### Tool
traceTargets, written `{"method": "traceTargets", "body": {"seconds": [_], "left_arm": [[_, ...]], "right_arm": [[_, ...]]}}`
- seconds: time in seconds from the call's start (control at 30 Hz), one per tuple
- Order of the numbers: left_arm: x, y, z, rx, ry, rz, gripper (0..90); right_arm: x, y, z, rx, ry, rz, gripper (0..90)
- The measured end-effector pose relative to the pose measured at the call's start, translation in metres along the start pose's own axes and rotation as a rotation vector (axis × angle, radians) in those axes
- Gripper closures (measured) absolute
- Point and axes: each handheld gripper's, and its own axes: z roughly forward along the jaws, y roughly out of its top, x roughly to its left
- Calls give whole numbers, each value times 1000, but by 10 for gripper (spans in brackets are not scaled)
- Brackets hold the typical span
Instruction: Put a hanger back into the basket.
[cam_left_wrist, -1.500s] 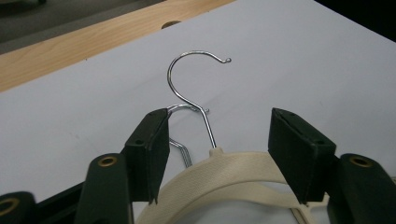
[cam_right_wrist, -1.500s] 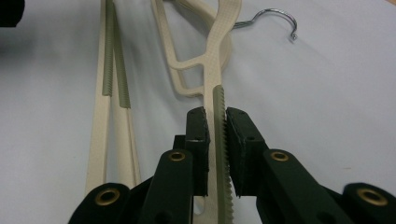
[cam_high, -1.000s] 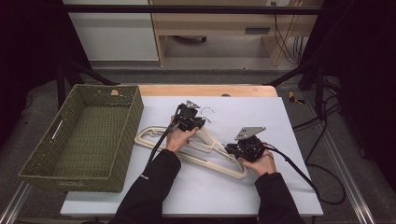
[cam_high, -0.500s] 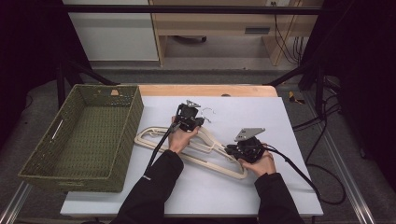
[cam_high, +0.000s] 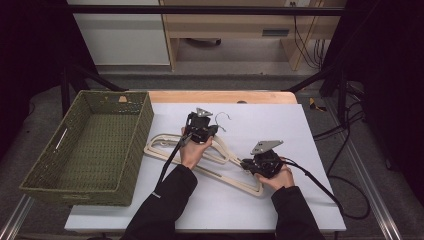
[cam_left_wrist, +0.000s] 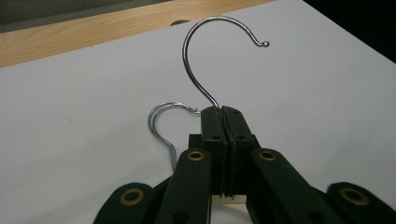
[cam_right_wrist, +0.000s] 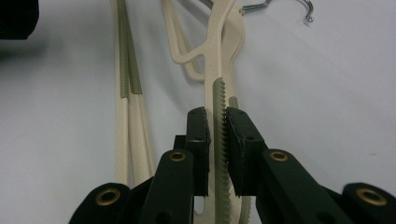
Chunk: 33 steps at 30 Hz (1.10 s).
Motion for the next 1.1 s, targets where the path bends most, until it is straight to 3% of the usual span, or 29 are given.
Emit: {"method": "traceTargets", "body": {"seconds": [0.23,0.43,0.57,0.6,0.7,0.8,0.87,0.9,0.97,1.1], "left_arm": [[-4,-2,-4,-11,18,10,884],[-8,-4,-7,-22,26,22,885],[-9,-3,-10,-27,31,30,885],[-10,-3,-10,-29,30,32,885],[-11,-3,-11,-33,29,37,885],[-13,-4,-12,-47,19,27,885],[-14,-4,-13,-42,19,42,885],[-15,-4,-15,-45,17,48,885],[-16,-4,-16,-44,17,52,885],[-17,-5,-20,-51,9,59,885]], "right_arm": [[1,-2,3,-2,2,12,795],[0,-1,3,-55,28,23,564],[-2,2,1,-104,49,64,486],[-4,7,1,-140,45,97,408],[-5,15,4,-160,42,108,385],[-4,24,13,-164,60,140,391],[-4,26,17,-161,56,133,401],[-4,29,25,-151,79,157,444],[-5,30,29,-133,74,151,470],[-5,33,43,-104,125,162,627]]}}
